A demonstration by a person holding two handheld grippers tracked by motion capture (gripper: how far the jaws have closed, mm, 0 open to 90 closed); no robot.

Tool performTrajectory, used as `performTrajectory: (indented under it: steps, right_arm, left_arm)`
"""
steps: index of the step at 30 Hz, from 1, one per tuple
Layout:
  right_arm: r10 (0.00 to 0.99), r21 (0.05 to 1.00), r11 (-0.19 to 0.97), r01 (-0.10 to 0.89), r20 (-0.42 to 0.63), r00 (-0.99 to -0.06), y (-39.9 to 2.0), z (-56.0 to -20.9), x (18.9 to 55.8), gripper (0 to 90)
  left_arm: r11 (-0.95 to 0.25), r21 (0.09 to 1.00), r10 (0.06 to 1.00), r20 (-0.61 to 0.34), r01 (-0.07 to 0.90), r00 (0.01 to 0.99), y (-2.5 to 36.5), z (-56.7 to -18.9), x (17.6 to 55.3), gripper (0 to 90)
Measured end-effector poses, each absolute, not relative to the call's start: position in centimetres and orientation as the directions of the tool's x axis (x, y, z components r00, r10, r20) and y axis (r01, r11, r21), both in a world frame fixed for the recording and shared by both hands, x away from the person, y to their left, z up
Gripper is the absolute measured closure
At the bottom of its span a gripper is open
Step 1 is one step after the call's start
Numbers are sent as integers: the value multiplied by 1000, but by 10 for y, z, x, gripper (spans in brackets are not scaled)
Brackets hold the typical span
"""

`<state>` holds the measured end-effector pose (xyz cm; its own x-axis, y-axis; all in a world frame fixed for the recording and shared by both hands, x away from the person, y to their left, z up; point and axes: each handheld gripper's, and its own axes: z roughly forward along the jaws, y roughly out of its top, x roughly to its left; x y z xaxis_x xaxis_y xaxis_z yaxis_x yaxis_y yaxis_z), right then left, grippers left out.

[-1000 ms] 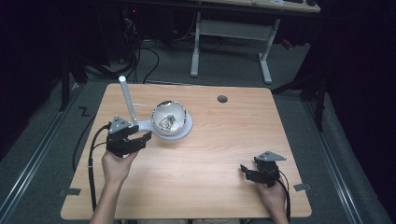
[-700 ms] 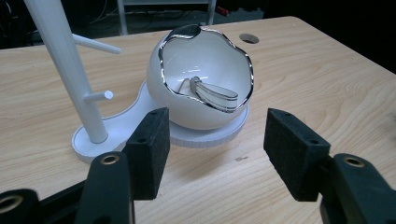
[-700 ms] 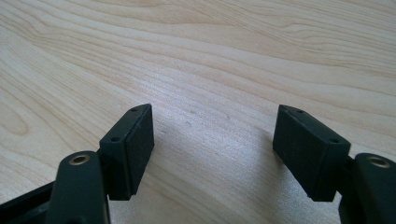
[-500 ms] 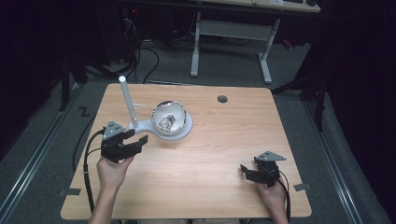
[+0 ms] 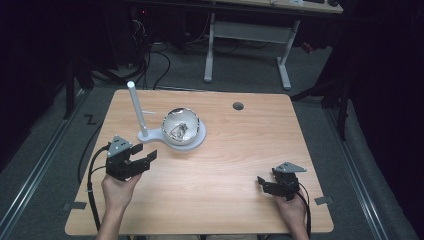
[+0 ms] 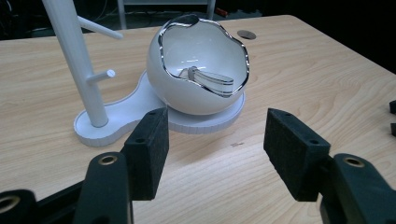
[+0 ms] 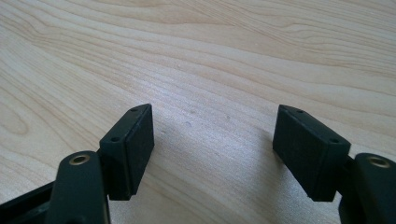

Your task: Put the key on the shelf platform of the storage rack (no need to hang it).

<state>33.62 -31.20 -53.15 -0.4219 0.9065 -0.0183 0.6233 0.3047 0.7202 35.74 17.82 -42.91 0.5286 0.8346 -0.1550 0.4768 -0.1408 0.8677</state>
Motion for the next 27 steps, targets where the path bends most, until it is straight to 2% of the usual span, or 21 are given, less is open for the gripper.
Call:
performTrajectory:
  steps: [27]
  right_arm:
    - [907,720,303,625,-17,-420,-312,-531,336,298]
  left_arm:
    - [-132,854,842,-171,503,511,182,-451,341,402]
